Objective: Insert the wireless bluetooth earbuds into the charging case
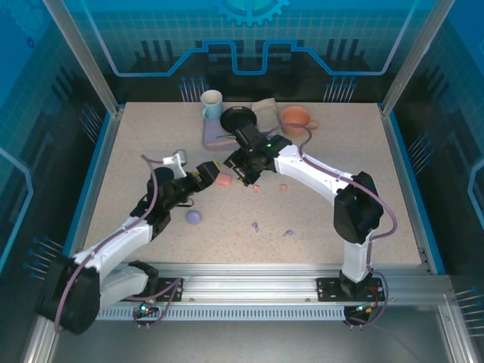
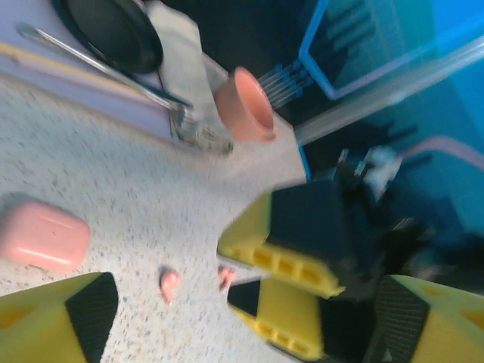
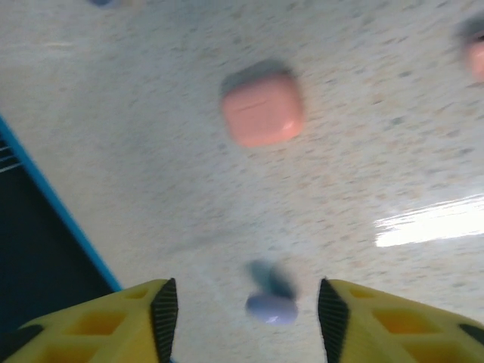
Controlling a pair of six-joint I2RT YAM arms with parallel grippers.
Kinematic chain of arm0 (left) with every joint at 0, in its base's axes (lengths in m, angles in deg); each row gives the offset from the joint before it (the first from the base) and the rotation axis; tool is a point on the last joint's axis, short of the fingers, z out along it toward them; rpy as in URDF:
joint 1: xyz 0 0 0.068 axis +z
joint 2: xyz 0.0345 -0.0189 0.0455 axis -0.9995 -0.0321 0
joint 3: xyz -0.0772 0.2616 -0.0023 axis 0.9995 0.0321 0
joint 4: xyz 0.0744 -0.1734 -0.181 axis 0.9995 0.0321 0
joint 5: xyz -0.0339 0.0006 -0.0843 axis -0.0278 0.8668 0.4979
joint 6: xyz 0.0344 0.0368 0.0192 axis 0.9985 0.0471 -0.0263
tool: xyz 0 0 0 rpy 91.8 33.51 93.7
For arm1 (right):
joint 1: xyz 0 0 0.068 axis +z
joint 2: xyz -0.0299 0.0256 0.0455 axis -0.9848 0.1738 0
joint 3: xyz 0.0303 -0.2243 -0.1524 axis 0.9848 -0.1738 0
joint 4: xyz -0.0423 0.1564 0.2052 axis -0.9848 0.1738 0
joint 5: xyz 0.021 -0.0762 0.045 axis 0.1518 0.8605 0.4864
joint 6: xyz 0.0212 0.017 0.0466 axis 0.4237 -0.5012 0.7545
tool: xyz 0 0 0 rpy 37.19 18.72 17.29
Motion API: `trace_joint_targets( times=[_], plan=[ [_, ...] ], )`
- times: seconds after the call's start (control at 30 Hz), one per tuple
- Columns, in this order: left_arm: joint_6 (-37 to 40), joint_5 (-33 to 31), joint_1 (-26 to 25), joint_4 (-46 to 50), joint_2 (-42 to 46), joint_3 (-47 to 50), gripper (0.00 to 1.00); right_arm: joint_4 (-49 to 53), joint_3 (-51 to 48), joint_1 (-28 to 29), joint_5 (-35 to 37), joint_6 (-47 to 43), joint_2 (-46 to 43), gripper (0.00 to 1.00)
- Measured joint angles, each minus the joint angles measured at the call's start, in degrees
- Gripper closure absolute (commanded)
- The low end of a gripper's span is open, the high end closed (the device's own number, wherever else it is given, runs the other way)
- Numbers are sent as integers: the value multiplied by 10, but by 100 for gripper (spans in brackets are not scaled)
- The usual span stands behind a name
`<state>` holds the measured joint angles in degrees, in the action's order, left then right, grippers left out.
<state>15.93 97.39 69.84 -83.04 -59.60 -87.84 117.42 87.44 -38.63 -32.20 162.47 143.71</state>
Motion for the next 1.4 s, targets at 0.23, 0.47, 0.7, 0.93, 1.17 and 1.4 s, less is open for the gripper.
trace_joint_targets(
  times=[0.23,0.47,0.7,0.93,1.17,1.4],
  plan=[
    [-7,-31,122,182,55,-35,1,30,-21,15,41,-99,-4,26],
    [21,-22,160,348,-63,-156,1,59,-12,108,61,-210,16,21],
    [46,-18,182,421,-73,-169,1,120,-10,196,80,-273,35,19],
    [65,-12,186,442,-77,-195,1,146,-29,232,86,-276,39,18],
    [75,-12,186,456,-87,-206,1,145,-29,249,73,-276,88,18],
    [75,-11,186,457,-87,-207,1,159,1,250,82,-287,142,18]
  ],
)
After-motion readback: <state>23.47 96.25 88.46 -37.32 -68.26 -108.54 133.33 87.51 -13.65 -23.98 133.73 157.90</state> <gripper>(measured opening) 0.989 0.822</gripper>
